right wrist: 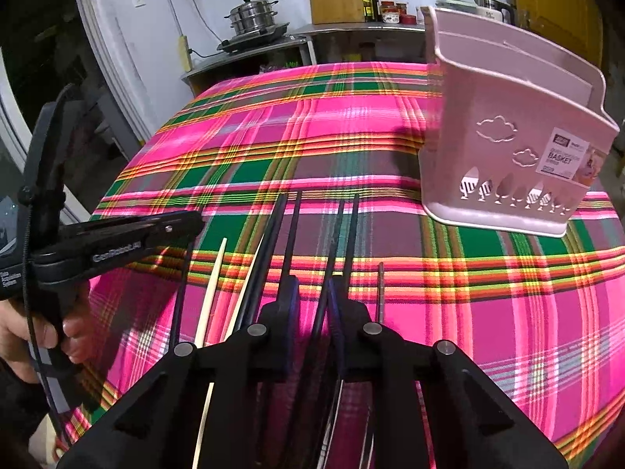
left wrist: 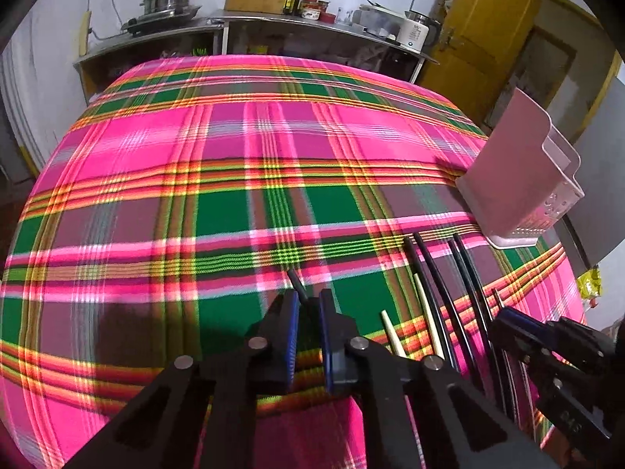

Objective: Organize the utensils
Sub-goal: 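Grasp a black chopstick with the left tool while the right tool grasps another black chopstick, then lower both black chopsticks into the pink basket and open both tools, then move both open tools back down to the remaining chopsticks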

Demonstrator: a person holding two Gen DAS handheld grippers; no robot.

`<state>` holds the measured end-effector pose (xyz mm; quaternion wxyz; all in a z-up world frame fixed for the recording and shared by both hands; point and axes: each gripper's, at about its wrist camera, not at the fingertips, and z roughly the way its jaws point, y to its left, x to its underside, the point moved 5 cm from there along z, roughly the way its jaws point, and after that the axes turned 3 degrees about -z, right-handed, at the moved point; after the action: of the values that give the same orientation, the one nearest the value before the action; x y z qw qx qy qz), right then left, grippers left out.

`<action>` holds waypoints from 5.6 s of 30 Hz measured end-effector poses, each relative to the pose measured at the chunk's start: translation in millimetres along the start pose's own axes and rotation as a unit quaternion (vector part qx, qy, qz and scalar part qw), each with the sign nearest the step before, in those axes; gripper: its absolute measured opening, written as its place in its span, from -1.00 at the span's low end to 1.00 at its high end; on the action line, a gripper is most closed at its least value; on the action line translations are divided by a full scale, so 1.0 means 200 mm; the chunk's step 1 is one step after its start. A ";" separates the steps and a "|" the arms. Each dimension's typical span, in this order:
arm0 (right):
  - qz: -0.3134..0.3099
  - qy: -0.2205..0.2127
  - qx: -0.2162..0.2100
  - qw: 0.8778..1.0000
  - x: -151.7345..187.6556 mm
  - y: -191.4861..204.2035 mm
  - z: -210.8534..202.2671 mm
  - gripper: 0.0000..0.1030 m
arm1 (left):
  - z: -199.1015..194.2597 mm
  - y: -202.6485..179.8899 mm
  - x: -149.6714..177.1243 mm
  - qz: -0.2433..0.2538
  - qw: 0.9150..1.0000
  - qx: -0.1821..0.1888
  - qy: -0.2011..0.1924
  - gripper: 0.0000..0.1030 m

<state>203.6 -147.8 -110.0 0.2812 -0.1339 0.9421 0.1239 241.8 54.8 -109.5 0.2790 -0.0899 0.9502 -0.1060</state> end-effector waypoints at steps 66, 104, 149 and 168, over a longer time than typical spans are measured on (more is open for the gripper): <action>-0.011 -0.118 -0.016 0.993 -0.30 0.07 -0.66 -0.89 | -0.94 -0.33 -0.16 0.067 0.988 0.064 -0.127 -0.92; 0.044 -0.238 0.065 0.968 -0.83 -0.51 -1.13 -0.90 | -0.84 -1.08 -0.86 0.093 0.970 0.174 -0.140 -0.92; 0.053 -0.158 0.005 0.986 -0.30 -0.32 -0.83 -0.71 | -0.72 -0.45 -0.13 0.054 0.984 0.118 -0.124 -0.52; 0.045 -0.038 -0.025 0.998 0.01 -0.21 -0.36 -0.71 | -0.23 -0.25 0.21 0.011 0.998 0.062 -0.018 -0.52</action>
<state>180.3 -208.9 -59.0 0.3080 -0.0936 0.9323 0.1646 188.0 3.3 -79.9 0.3022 -0.0644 0.9375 -0.1600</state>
